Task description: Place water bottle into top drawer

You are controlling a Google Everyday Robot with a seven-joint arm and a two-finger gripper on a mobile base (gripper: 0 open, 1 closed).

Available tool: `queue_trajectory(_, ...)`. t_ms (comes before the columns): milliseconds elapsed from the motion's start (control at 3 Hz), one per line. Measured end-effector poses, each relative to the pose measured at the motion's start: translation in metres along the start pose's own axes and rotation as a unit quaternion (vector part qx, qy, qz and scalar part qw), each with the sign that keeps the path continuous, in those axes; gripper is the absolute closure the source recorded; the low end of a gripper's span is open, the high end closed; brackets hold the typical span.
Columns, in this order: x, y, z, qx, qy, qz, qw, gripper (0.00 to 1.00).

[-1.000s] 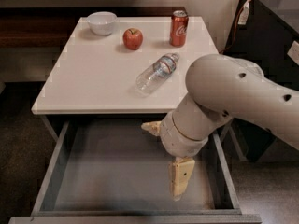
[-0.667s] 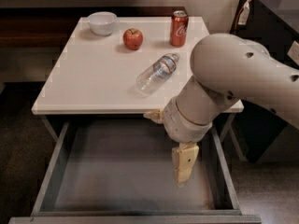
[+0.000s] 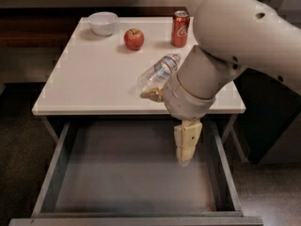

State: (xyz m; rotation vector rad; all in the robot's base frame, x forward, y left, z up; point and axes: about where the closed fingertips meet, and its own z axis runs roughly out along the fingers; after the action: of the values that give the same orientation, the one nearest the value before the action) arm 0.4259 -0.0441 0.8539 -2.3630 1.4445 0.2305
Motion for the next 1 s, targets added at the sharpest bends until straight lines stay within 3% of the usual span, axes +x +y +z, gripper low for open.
queue_trajectory(333,0.0,-0.01,-0.012,-0.017,0.029,-0.018,0.9993,0.0)
queue_trajectory(1000,0.008,-0.019,-0.025,-0.008,0.034,-0.021,0.9992,0.0)
